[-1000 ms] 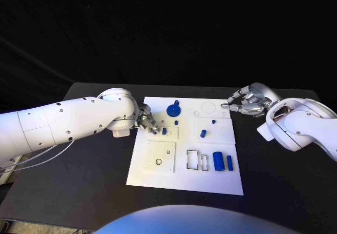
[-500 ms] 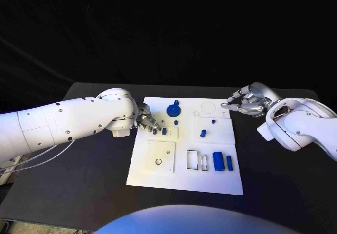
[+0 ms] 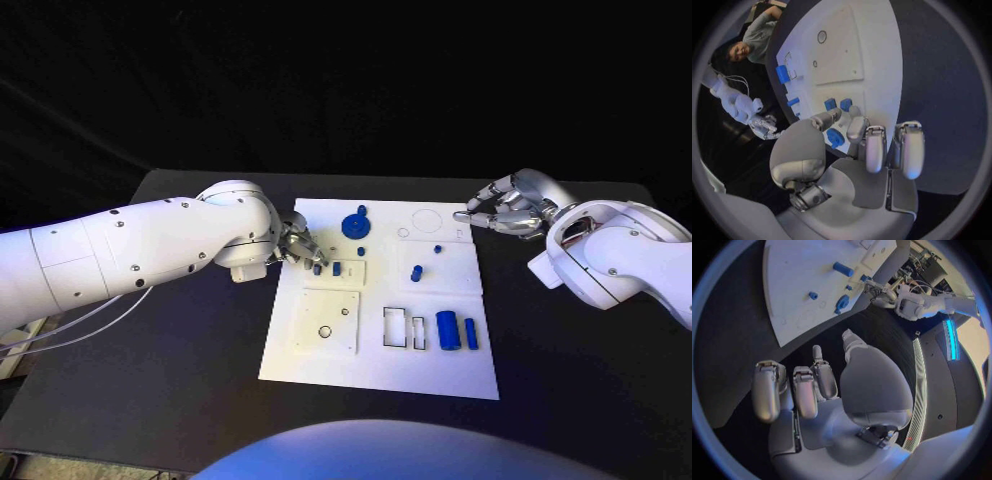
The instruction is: Assemble the parts on the task board
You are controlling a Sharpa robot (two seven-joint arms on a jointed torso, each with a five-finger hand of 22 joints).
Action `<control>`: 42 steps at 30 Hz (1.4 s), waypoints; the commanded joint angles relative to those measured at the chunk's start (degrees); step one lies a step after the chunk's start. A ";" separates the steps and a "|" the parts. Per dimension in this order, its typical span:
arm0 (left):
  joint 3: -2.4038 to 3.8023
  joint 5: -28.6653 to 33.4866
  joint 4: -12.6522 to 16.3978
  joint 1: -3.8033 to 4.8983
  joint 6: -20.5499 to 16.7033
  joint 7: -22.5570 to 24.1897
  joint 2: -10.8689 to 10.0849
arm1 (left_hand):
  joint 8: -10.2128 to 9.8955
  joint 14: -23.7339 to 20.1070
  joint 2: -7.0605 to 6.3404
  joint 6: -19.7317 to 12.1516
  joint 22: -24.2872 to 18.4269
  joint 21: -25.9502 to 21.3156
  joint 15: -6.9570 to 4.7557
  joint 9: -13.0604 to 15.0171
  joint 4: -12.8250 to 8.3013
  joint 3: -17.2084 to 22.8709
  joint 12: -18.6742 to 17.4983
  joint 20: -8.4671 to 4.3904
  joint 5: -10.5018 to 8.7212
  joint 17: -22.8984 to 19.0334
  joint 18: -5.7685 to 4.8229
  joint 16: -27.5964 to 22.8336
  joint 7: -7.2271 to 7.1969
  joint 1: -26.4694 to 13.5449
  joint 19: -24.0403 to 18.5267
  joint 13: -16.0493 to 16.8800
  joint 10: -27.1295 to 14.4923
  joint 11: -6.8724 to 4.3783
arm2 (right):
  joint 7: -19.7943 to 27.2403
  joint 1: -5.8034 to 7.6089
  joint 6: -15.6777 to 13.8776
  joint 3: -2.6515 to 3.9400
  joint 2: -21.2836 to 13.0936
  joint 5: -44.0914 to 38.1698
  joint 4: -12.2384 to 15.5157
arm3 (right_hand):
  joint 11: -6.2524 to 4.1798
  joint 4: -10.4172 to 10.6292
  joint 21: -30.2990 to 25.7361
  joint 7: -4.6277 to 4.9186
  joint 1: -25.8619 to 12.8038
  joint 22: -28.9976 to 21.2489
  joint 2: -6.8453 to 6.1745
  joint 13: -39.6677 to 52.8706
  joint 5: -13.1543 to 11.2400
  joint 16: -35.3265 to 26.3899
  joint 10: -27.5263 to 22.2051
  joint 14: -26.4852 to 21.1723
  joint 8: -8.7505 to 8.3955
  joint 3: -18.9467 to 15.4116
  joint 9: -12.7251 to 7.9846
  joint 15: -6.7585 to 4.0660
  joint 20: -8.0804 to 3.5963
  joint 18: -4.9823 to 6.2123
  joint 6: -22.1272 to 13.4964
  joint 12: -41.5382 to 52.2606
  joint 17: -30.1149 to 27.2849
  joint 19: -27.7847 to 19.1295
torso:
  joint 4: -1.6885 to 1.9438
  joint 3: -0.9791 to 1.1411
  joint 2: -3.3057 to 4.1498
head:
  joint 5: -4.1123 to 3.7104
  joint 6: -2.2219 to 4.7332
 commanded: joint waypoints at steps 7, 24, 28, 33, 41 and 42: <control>0.05 2.40 0.85 0.00 -0.08 1.45 -0.43 | -0.27 6.06 -0.05 -0.41 14.29 -0.22 -0.44 -0.18 -0.57 0.02 -0.05 -0.40 -0.38 15.10 -0.25 0.21 -0.23 0.98 4.96 -0.29 -0.33 -0.33 | 0.14 -0.04 0.38 0.00 -0.05 -0.30 0.11 | -0.06 -0.08 -0.19 -0.07 -0.08 9.77 0.32 3.95 0.42 0.23 -0.25 5.97 0.29 -0.32 0.11 -0.25 -0.27 1.15 -0.25 -0.13 15.07 0.91 | 0.07 -0.03 -0.04 | 0.07 -0.10; 0.04 2.31 0.99 -0.02 -0.39 1.80 -0.69 | -0.86 6.06 2.16 -0.82 14.27 -0.36 -0.34 -0.92 -1.50 1.97 -0.19 -0.30 -0.37 15.10 -0.22 0.21 -0.22 4.05 4.89 -0.48 -0.55 -0.32 | 0.07 -0.04 0.45 0.00 -0.05 -0.34 0.09 | -0.07 -0.11 -0.25 -0.08 0.04 9.75 0.42 4.00 0.47 0.23 -0.19 5.97 0.32 -0.35 0.12 -0.26 -0.28 1.16 -0.22 -0.07 15.07 0.88 | -0.01 0.00 0.05 | 0.20 -0.12; 0.04 2.30 0.82 -0.02 0.11 1.50 -0.71 | -0.90 6.06 2.37 -0.90 14.27 -0.38 -0.35 -0.98 -1.75 2.27 -0.23 -0.30 -0.37 15.10 -0.22 0.21 -0.21 4.49 4.88 -0.53 -0.59 -0.31 | 0.03 -0.04 0.48 0.00 -0.09 -0.37 0.09 | -0.07 -0.11 -0.25 -0.08 0.04 9.75 0.42 4.00 0.47 0.23 -0.19 5.97 0.32 -0.35 0.12 -0.26 -0.28 1.16 -0.22 -0.07 15.07 0.88 | 0.00 -0.01 0.04 | 0.19 -0.14; 0.04 2.24 0.61 -0.02 0.52 1.26 -0.68 | -0.93 6.06 2.69 -1.07 14.24 -0.49 -0.35 -1.09 -2.41 2.92 -0.28 -0.30 -0.37 15.10 -0.19 0.21 -0.21 5.45 4.83 -0.60 -0.67 -0.31 | 0.02 -0.04 0.50 0.00 -0.08 -0.40 0.08 | -0.08 -0.14 -0.19 -0.09 0.14 9.78 0.47 3.93 0.50 0.23 -0.25 5.97 0.33 -0.35 0.13 -0.26 -0.28 1.15 -0.22 -0.14 15.07 0.92 | 0.02 -0.03 0.02 | 0.15 -0.21; 0.03 2.19 0.43 -0.01 0.61 1.31 -0.51 | -1.08 6.06 3.61 -1.44 14.24 -0.51 -0.35 -1.29 -3.54 4.31 -0.36 -0.30 -0.36 15.10 -0.19 0.21 -0.21 7.15 4.83 -0.71 -0.77 -0.33 | 0.04 -0.04 0.49 0.00 0.00 -0.43 0.04 | -0.09 -0.18 -0.25 -0.10 0.33 9.76 0.60 3.99 0.59 0.23 -0.20 5.97 0.36 -0.32 0.15 -0.27 -0.29 1.16 -0.20 -0.08 15.07 0.90 | 0.05 -0.04 0.03 | 0.11 -0.27; 0.03 2.17 0.43 -0.01 0.56 1.34 -0.51 | -1.15 6.06 4.04 -1.60 14.23 -0.56 -0.35 -1.34 -3.91 4.88 -0.36 -0.30 -0.35 15.10 -0.18 0.21 -0.23 7.77 4.80 -0.71 -0.77 -0.37 | 0.04 -0.04 0.49 0.00 0.00 -0.43 0.04 | -0.09 -0.18 -0.25 -0.10 0.33 9.76 0.60 3.99 0.59 0.23 -0.20 5.97 0.36 -0.32 0.15 -0.27 -0.29 1.16 -0.20 -0.08 15.07 0.90 | 0.06 -0.03 0.04 | 0.11 -0.29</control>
